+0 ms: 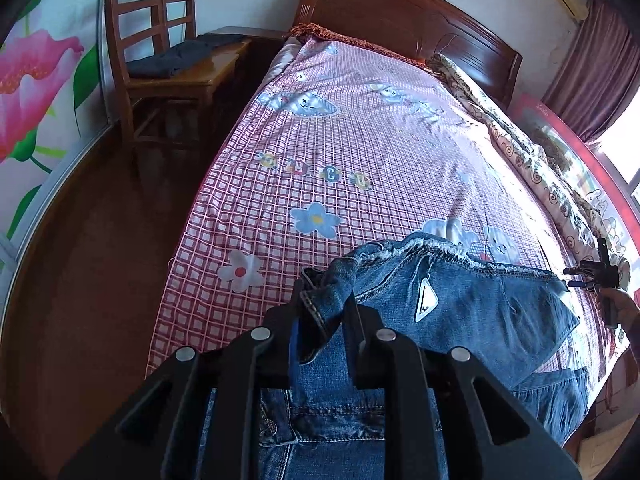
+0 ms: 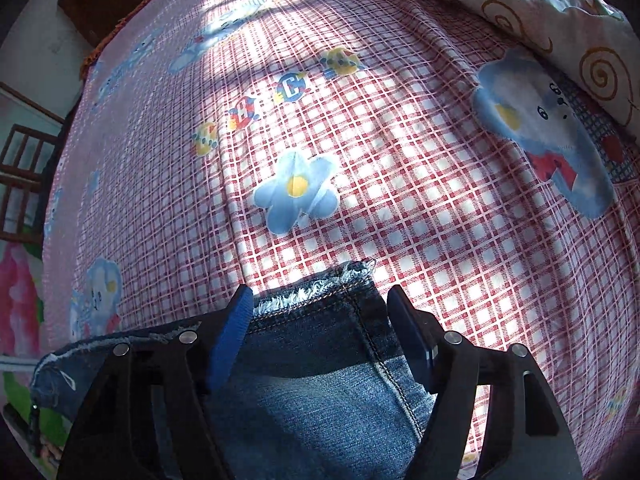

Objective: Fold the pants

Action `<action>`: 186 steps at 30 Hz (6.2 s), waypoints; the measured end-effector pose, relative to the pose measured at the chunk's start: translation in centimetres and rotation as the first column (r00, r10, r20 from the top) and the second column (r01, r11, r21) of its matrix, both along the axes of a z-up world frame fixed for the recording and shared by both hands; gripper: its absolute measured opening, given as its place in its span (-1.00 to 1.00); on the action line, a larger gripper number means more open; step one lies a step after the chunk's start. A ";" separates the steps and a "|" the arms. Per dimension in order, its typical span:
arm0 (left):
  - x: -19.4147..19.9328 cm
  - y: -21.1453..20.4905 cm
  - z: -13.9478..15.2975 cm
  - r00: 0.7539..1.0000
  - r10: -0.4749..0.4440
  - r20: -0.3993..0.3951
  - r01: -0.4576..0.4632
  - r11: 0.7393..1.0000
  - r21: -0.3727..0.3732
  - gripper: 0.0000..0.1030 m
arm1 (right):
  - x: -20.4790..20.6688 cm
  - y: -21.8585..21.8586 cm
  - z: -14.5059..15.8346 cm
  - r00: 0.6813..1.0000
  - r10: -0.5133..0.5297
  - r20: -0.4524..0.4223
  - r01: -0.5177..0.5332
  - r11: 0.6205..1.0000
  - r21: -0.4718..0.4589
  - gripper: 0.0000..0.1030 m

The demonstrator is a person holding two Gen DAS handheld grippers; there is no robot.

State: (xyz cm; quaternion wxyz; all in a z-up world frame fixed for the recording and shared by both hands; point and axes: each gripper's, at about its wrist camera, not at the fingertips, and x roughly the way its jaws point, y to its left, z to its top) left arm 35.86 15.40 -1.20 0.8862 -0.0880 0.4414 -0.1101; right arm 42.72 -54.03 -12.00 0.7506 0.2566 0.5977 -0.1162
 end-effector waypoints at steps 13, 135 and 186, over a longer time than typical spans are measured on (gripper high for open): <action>0.6 0.5 0.1 0.999 0.042 0.011 -0.042 0.999 -0.016 -0.66 | 2.5 3.8 0.1 0.970 0.226 -0.093 -0.243 0.938 -0.249 -0.65; -20.9 11.9 -11.2 0.793 0.478 -0.379 -0.609 0.585 -0.536 -0.80 | -41.7 7.9 -2.1 0.863 -0.410 0.295 0.275 0.871 0.406 -0.83; -24.8 0.3 -13.2 0.837 0.259 -0.482 -0.528 0.614 -0.587 0.11 | -41.0 11.9 -2.1 0.809 -0.509 0.294 0.272 0.768 0.580 -0.89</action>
